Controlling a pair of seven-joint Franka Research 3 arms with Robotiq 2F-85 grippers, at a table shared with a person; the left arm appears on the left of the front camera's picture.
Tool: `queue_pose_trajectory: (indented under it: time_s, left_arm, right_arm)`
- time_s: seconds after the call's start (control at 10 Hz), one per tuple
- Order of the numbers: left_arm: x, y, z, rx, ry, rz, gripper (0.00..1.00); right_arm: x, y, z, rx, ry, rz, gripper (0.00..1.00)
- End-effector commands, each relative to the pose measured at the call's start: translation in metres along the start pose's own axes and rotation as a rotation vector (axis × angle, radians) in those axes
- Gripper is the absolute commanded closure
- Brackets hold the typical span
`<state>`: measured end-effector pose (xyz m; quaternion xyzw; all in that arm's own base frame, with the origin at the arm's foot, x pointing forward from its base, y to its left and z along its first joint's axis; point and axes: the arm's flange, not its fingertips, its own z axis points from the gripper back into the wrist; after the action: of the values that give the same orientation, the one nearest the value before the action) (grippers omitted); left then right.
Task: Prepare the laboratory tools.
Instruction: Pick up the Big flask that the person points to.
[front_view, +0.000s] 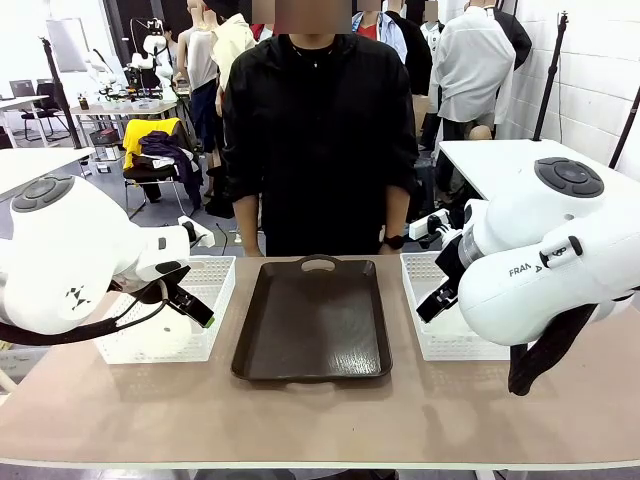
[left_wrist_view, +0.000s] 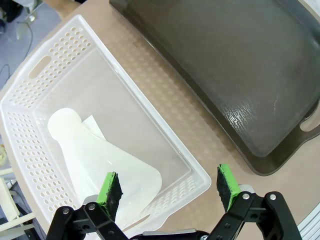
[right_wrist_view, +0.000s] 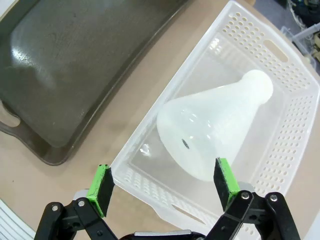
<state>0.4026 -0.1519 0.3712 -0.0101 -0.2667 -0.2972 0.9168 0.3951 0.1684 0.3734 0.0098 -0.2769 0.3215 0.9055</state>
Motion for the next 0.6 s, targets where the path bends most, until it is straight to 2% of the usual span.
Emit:
queue_pose_trajectory:
  time_s: [0.0,0.3,0.5]
  left_arm:
    - [0.0,0.001,0.0,0.001,0.0,0.003,0.0]
    - [0.0,0.0,0.0,0.0,0.0,0.0,0.0]
    - [0.002,0.02,0.028,-0.001,-0.042,0.027,0.0]
  right_arm:
    - [0.0,0.0,0.0,0.0,0.0,-0.001,0.0]
    - [0.0,0.0,0.0,0.0,0.0,0.0,0.0]
    - [0.006,-0.008,0.039,-0.037,-0.028,-0.048,0.0]
